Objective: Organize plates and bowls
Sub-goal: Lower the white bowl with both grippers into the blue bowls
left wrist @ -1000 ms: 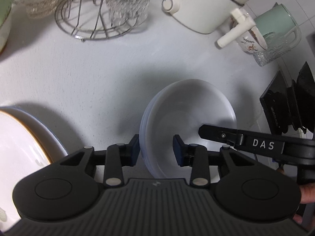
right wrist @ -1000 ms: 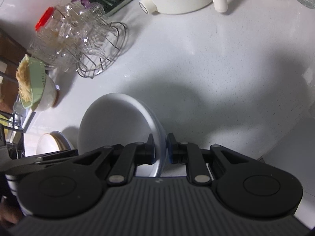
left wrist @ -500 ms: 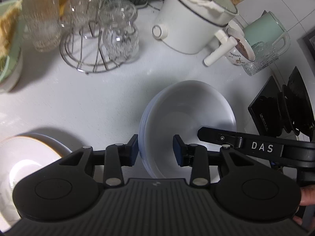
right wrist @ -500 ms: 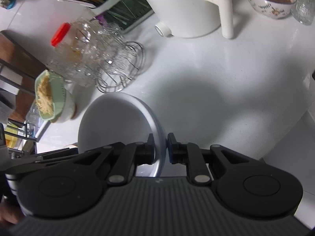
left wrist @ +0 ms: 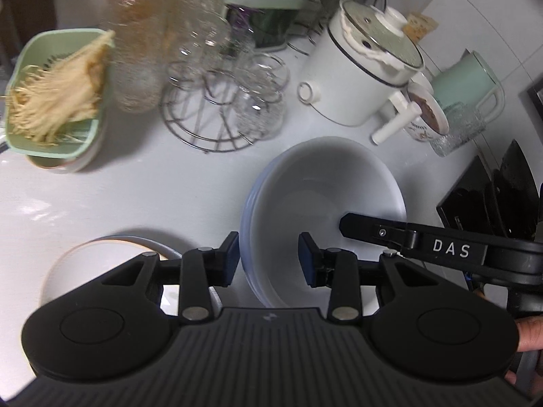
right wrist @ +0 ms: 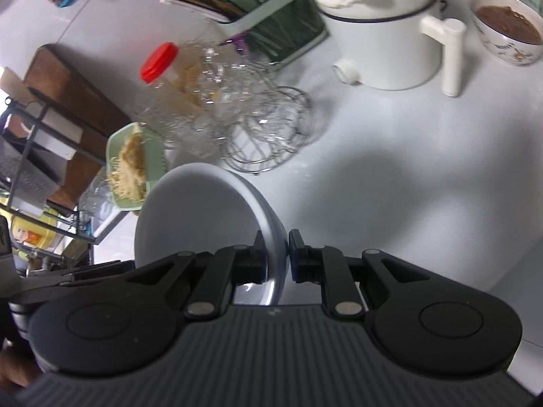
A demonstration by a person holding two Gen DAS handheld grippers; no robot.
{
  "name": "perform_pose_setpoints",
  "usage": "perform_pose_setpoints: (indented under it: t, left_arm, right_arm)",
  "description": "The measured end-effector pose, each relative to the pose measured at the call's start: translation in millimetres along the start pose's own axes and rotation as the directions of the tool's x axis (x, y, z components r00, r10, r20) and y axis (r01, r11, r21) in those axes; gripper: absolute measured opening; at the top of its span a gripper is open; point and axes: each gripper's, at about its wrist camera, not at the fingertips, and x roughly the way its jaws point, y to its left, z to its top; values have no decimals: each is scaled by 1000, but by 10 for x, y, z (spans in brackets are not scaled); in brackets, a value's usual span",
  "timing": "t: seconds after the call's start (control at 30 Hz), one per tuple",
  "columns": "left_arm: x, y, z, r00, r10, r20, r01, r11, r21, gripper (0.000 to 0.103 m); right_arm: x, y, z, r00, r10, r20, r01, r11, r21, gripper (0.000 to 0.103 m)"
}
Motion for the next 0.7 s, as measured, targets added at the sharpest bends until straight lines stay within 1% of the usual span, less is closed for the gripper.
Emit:
perform_pose_setpoints:
  t: [0.13,0.27,0.5,0.6,0.7]
  left_arm:
    - [-106,149,-56,1000,15,14,-15,1000,-24,41]
    - [-213,325,-187,999,22,24,-21,998,-59,42]
    - [-416,786,-458,998,40,44,-33,987,-158,42]
    - [-440,951,-557,998,56,42,-48,982,-184,42]
    - [-417,1090,-624,997,63,34,-54,977,-206,42]
  right_arm:
    - [45,178,-44,1000,17,1,-17,999,-27,16]
    - [88,340,-127,1000,26,-11,-26,998,-57,16]
    - [266,699,-330,997,43,-56,-49,993,-104,16]
    - [366,867,-425,996,43,-77,-53,989,-138,16]
    - [478,956,-513,995,37,-96,-51,987,-150,16]
